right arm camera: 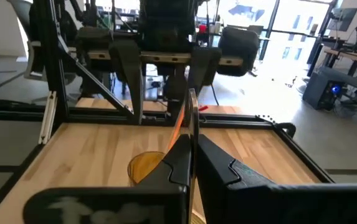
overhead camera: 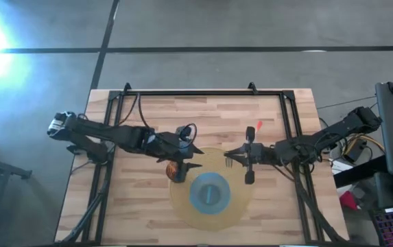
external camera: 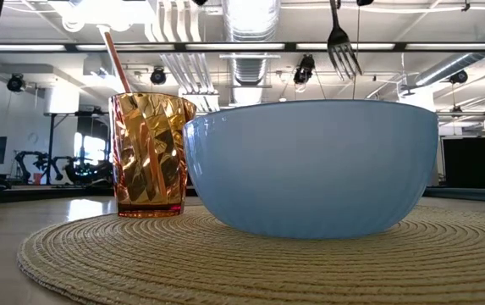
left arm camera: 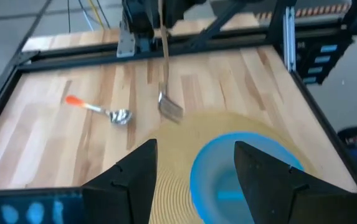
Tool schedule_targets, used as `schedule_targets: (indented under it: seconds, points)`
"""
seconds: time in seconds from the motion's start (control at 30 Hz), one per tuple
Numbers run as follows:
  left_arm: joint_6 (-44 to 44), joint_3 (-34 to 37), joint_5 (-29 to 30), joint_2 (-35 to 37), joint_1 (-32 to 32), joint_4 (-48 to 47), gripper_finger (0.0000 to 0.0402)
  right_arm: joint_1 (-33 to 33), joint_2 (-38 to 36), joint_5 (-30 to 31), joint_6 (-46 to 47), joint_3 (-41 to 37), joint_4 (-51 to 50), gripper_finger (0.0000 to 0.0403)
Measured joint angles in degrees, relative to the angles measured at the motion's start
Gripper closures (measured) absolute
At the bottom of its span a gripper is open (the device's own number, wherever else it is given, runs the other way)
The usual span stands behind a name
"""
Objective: Pick & Place Utensil
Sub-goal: Put the fork into the bowl
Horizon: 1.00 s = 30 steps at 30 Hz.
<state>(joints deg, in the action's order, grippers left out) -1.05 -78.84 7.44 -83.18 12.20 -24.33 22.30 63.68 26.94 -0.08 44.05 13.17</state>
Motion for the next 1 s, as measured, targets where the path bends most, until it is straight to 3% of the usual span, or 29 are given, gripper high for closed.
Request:
schedule_targets:
  seconds: [0.23,0.47,0.67,1.0]
  points:
    - [-0.2,-5.9,0.0,0.0,2.3,-8.4,0.0197,-1.2,-2.4,-1.8,2.0,-0.1,-1.0,0.0394]
    - [-0.1,-5.3,1.0,0.0,9.0,-8.7,0.0197,-7.5,-1.9,-14.4,10.3,-0.2,-1.0,0.0394]
    - [-0.6,-2.2,9.6,0.0,13.8,-8.7,0.0197,-12.4,1.7,-22.2,16.4,-0.2,0.2,0.0394]
    - [-7.6,2.9,11.3,0.0,15.4,-8.2,0.0197,-12.9,13.0,-36.0,22.8,-0.3,14.5,0.0394]
